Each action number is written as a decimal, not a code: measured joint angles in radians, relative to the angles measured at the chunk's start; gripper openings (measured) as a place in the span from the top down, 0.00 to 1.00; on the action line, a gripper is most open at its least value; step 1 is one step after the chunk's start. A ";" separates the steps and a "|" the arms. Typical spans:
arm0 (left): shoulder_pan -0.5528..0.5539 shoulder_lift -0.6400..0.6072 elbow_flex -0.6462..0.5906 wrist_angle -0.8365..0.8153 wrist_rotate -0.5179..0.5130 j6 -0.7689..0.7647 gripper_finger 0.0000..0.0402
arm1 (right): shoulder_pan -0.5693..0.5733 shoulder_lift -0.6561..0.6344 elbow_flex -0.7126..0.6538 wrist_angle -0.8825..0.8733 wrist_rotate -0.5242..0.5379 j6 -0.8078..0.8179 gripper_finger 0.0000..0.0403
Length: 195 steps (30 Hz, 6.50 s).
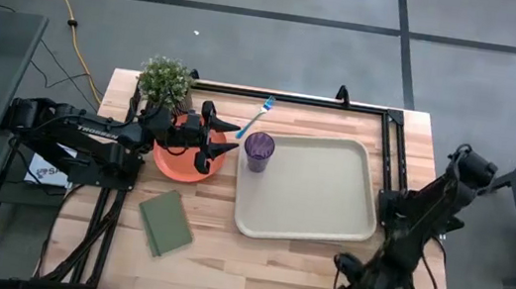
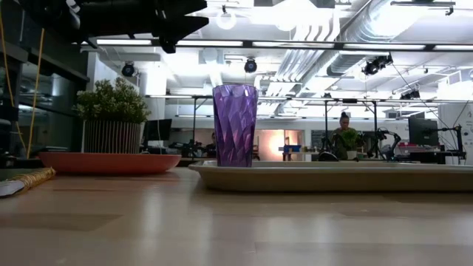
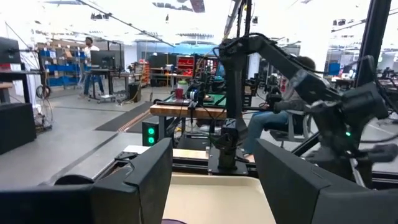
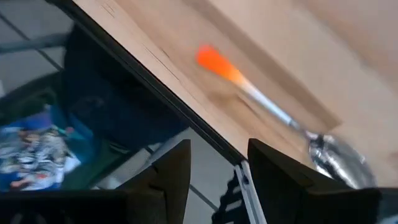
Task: Pick and place plate/cup/fork/spoon on tray
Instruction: Put the orange spoon on the gray serving tray to the bottom right of the purple cup
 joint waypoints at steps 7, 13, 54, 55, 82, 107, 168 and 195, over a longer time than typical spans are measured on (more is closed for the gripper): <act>0.000 0.000 0.001 0.007 -0.019 0.050 0.48 | 0.039 0.148 0.034 0.018 -0.041 -0.005 0.64; 0.000 0.000 0.001 0.007 -0.019 0.045 0.48 | 0.037 0.257 0.233 -0.300 -0.013 -0.162 0.67; 0.000 0.000 0.001 0.000 -0.015 0.024 0.48 | 0.017 0.497 0.393 -0.602 -0.045 -0.593 0.99; 0.000 0.000 0.001 0.000 -0.015 0.024 0.48 | 0.008 0.500 0.408 -0.670 -0.018 -0.620 0.99; -0.080 0.040 0.114 -0.416 0.330 -0.275 0.48 | -0.484 0.492 0.785 -1.148 0.465 -1.792 1.00; -0.347 0.486 0.412 -0.474 0.289 -0.683 0.48 | -0.559 0.493 0.818 -0.763 0.539 -1.985 1.00; -0.329 0.502 0.411 -0.699 0.186 -0.688 1.00 | -0.600 0.486 0.818 -0.648 0.433 -1.958 0.94; -0.480 -0.064 0.086 -0.686 -0.412 -0.457 1.00 | -0.423 -0.091 0.296 -0.341 0.803 -1.556 0.49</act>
